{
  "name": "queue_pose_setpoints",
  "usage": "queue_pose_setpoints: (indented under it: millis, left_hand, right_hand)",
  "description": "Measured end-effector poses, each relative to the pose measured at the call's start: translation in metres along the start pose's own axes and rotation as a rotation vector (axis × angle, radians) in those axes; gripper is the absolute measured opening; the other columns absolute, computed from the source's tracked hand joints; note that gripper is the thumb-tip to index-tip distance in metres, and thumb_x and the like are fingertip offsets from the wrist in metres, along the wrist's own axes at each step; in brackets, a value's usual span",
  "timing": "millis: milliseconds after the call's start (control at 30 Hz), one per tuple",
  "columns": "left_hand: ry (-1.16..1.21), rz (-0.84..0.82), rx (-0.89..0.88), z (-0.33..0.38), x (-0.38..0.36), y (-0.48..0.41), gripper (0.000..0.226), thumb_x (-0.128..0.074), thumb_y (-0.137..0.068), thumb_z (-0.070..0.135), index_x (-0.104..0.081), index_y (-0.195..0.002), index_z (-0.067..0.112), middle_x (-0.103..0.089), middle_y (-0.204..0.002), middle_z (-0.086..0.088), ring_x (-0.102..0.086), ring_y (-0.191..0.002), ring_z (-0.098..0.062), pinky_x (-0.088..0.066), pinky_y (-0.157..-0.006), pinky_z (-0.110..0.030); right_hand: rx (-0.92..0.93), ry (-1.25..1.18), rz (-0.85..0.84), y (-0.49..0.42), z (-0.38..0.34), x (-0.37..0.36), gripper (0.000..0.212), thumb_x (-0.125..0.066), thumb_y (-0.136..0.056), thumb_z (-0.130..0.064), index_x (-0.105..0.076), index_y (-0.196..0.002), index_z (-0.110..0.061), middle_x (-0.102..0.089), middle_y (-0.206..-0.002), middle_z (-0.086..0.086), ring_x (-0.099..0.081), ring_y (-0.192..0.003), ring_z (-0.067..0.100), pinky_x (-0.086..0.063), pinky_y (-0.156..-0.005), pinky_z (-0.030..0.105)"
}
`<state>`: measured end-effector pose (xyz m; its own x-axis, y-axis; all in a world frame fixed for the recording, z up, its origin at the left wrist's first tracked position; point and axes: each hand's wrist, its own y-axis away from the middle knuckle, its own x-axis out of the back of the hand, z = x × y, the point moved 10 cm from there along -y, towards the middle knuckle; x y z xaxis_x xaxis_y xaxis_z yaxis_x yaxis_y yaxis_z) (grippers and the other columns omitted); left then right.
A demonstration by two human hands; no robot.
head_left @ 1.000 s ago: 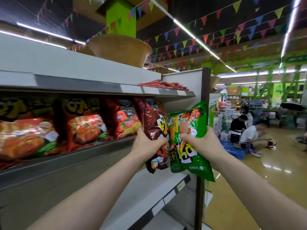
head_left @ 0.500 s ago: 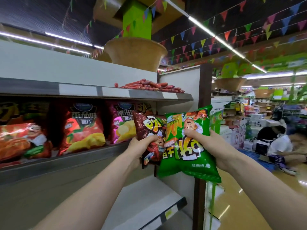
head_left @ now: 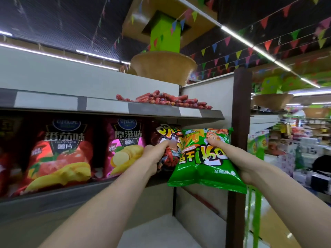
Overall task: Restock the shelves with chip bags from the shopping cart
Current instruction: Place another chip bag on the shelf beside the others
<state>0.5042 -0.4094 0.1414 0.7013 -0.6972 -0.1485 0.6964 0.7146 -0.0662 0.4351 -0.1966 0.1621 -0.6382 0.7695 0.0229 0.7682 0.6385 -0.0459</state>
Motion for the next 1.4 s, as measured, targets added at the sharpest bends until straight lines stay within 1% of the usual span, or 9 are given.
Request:
queue_pose_setpoints:
  millis: [200, 367, 433, 600, 833, 1000, 1133, 1233, 1400]
  left_hand:
    - [0.071, 0.071, -0.043, 0.007, -0.001, -0.024, 0.034, -0.075, -0.080, 0.020, -0.050, -0.099, 0.007, -0.063, -0.074, -0.011, -0.059, -0.044, -0.016, -0.039, -0.039, -0.017]
    - [0.049, 0.183, -0.028, -0.001, 0.002, -0.036, 0.052, -0.070, -0.080, 0.024, -0.042, -0.119, 0.005, -0.064, -0.100, -0.018, -0.066, -0.075, -0.027, -0.051, -0.059, -0.029]
    - [0.014, 0.235, -0.037, 0.000, 0.002, -0.038, 0.053, -0.063, -0.085, 0.026, -0.039, -0.126, 0.004, -0.060, -0.099, -0.014, -0.060, -0.078, -0.023, -0.046, -0.061, -0.028]
    - [-0.255, 0.514, -0.165, 0.009, 0.005, -0.041, 0.070, -0.045, -0.092, 0.051, -0.030, -0.143, 0.004, -0.046, -0.139, -0.018, -0.045, -0.123, -0.034, -0.035, -0.093, -0.036]
    - [-0.665, 0.727, -0.280, 0.027, -0.004, -0.029, 0.040, -0.044, -0.098, 0.036, -0.049, -0.113, 0.000, -0.059, -0.117, -0.024, -0.055, -0.099, -0.037, -0.039, -0.078, -0.037]
    - [-0.872, 0.825, -0.408, 0.048, -0.016, -0.018, 0.065, -0.044, -0.098, 0.029, -0.013, -0.151, 0.006, -0.038, -0.137, -0.026, -0.044, -0.121, -0.042, -0.040, -0.093, -0.046]
    - [-1.306, 0.758, -0.675, 0.054, -0.064, -0.009, 0.053, -0.039, -0.100, 0.042, -0.034, -0.145, 0.015, -0.038, -0.142, -0.019, -0.035, -0.129, -0.034, -0.029, -0.107, -0.045]
    - [-1.658, 0.641, -0.570, 0.034, -0.070, -0.024, 0.059, -0.027, -0.098, 0.056, -0.033, -0.144, 0.020, -0.041, -0.140, -0.014, -0.032, -0.132, -0.032, -0.022, -0.112, -0.045]
    - [-1.793, 0.514, -0.412, 0.024, -0.062, -0.039, 0.076, -0.040, -0.094, 0.057, -0.009, -0.153, 0.019, -0.013, -0.158, -0.013, -0.006, -0.147, -0.032, -0.012, -0.118, -0.049]
  right_hand:
    - [-0.011, -0.073, -0.114, -0.056, 0.001, -0.011, 0.042, -0.068, -0.083, -0.039, -0.069, -0.111, -0.008, -0.074, -0.099, 0.018, -0.074, -0.077, 0.029, -0.061, -0.067, 0.038]
    - [-0.015, -0.058, -0.205, -0.092, 0.005, -0.012, 0.034, -0.064, -0.088, -0.033, -0.067, -0.108, -0.005, -0.074, -0.095, 0.018, -0.073, -0.070, 0.028, -0.059, -0.066, 0.037]
    - [-0.019, -0.062, -0.224, -0.103, 0.012, -0.009, 0.032, -0.063, -0.087, -0.033, -0.067, -0.103, -0.005, -0.074, -0.092, 0.018, -0.072, -0.068, 0.029, -0.057, -0.069, 0.038]
    - [0.046, -0.145, -0.234, -0.126, 0.026, 0.005, 0.044, -0.070, -0.081, -0.039, -0.067, -0.110, -0.006, -0.074, -0.090, 0.018, -0.073, -0.072, 0.030, -0.060, -0.063, 0.038]
    - [0.069, -0.265, -0.256, -0.135, 0.044, 0.019, 0.041, -0.071, -0.083, -0.036, -0.066, -0.113, -0.008, -0.075, -0.088, 0.016, -0.074, -0.074, 0.030, -0.059, -0.055, 0.034]
    - [0.097, -0.276, -0.229, -0.143, 0.043, 0.032, 0.037, -0.072, -0.083, -0.035, -0.067, -0.109, -0.010, -0.075, -0.083, 0.013, -0.074, -0.068, 0.027, -0.055, -0.049, 0.028]
    - [0.136, -0.269, -0.249, -0.148, 0.039, 0.029, 0.039, -0.075, -0.081, -0.035, -0.064, -0.113, -0.016, -0.076, -0.088, 0.010, -0.074, -0.073, 0.026, -0.058, -0.060, 0.032]
    - [0.144, -0.266, -0.257, -0.153, 0.037, 0.027, 0.044, -0.076, -0.079, -0.035, -0.062, -0.117, -0.017, -0.075, -0.093, 0.010, -0.074, -0.073, 0.027, -0.058, -0.057, 0.032]
    - [0.155, -0.226, -0.277, -0.161, 0.036, 0.026, 0.054, -0.078, -0.077, -0.039, -0.058, -0.123, -0.018, -0.074, -0.099, 0.011, -0.074, -0.077, 0.028, -0.060, -0.064, 0.038]
